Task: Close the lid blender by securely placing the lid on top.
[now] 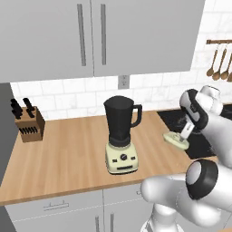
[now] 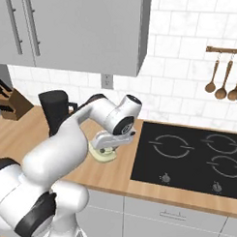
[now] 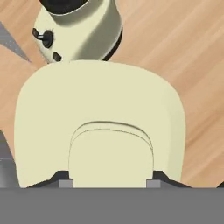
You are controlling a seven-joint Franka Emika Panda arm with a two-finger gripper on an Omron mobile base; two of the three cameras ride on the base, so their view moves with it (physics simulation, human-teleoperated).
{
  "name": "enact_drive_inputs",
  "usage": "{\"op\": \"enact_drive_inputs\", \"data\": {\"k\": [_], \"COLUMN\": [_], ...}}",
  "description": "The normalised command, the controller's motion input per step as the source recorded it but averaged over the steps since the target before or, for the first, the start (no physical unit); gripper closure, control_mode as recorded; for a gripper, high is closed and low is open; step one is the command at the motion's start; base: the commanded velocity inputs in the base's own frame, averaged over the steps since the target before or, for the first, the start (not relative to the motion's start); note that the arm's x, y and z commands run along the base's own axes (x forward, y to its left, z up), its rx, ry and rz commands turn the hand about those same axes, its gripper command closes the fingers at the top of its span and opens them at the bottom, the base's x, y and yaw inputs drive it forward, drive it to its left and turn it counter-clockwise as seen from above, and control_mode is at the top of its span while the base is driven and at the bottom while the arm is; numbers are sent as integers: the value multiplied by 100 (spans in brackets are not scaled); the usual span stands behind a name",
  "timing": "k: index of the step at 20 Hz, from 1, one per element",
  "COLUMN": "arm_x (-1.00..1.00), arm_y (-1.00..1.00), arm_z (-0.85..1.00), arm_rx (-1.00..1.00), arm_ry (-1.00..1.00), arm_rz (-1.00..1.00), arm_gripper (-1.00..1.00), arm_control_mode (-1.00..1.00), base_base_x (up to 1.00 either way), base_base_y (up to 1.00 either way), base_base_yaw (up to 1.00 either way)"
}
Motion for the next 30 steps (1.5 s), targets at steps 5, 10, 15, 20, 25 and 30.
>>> {"op": "enact_drive_inputs", "data": {"k": [5, 10, 15, 20, 25, 30], "arm_x": [-33, -15, 0, 0, 0, -1], "arm_y": [-5, 18, 43, 73, 99, 91], "arm_z": [100, 100, 100, 100, 100, 63], "arm_rx": [16, 8, 1, 0, -1, -10], "arm_ry": [-22, -24, -16, -10, -9, -3], "arm_rz": [0, -1, -2, 0, 0, 1], "arm_gripper": [100, 100, 100, 100, 100, 100], "arm_control_mode": [-100, -100, -100, -100, -100, -100], "base_base_x": [0, 0, 0, 0, 0, 0], "base_base_y": [0, 0, 0, 0, 0, 0], "base_base_yaw": [0, 0, 0, 0, 0, 0]}}
